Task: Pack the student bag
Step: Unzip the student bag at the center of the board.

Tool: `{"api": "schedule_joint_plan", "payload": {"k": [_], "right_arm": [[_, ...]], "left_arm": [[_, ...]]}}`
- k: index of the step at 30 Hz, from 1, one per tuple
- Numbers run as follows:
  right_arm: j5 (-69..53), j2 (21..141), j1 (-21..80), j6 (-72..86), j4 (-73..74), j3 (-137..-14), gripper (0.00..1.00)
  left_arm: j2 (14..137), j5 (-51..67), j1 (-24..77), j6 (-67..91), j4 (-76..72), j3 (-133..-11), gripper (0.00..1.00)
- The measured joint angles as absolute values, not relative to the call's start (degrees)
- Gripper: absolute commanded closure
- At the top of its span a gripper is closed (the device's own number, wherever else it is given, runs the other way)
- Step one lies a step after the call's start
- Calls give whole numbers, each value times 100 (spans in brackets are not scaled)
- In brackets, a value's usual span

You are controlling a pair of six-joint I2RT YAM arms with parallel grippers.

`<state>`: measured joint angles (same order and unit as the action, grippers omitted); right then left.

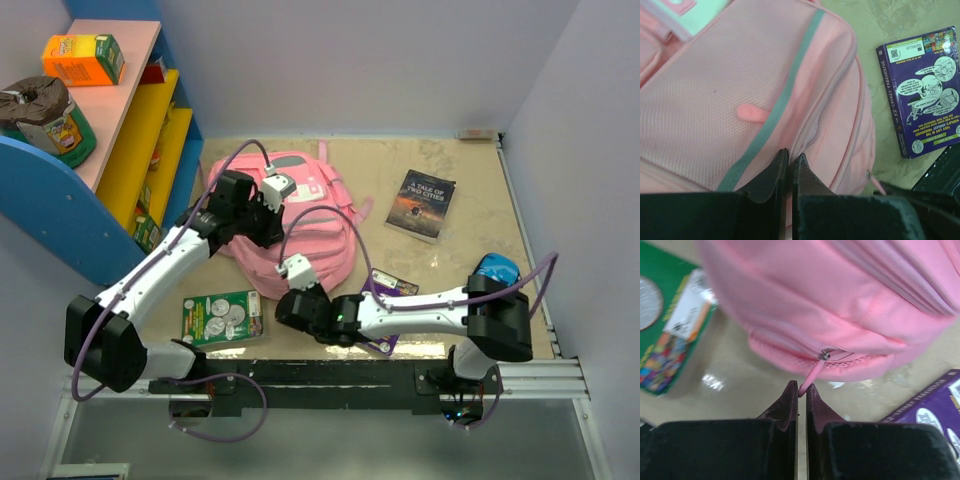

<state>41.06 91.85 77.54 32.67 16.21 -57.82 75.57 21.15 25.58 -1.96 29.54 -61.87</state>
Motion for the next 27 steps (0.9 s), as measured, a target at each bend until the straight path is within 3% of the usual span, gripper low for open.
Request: {"api": "schedule_joint_plan", "payload": {"k": [9,13,19,20,21,23,27], "right_arm": [[4001,9988,8442,3004,2023,-6764,100],[4099,10368,8414,2947,2276,-7207,92],[3758,10031,7959,3105,1824,-6775,65],[3662,9872,7859,3129,1651,-6624,58],[3607,9684,7776,3155,1481,-6466,42],[3559,9286,7634,3245,1240,-6178,30],[3496,8488,7566,3367,895,-5677,28]], "left_arm": [[7802,2137,2652,49,2757,-6187,100],[7789,2104,2628,43,2735,-6187,100],[7688,2259,2519,137,2543,-6114,100],[7658,2298,2510,174,2493,-6114,100],[7620,2329,2486,193,2456,-6114,100],[7535,2370,2440,196,2366,-6114,100],[7435,2311,2357,154,2178,-6077,100]]}}
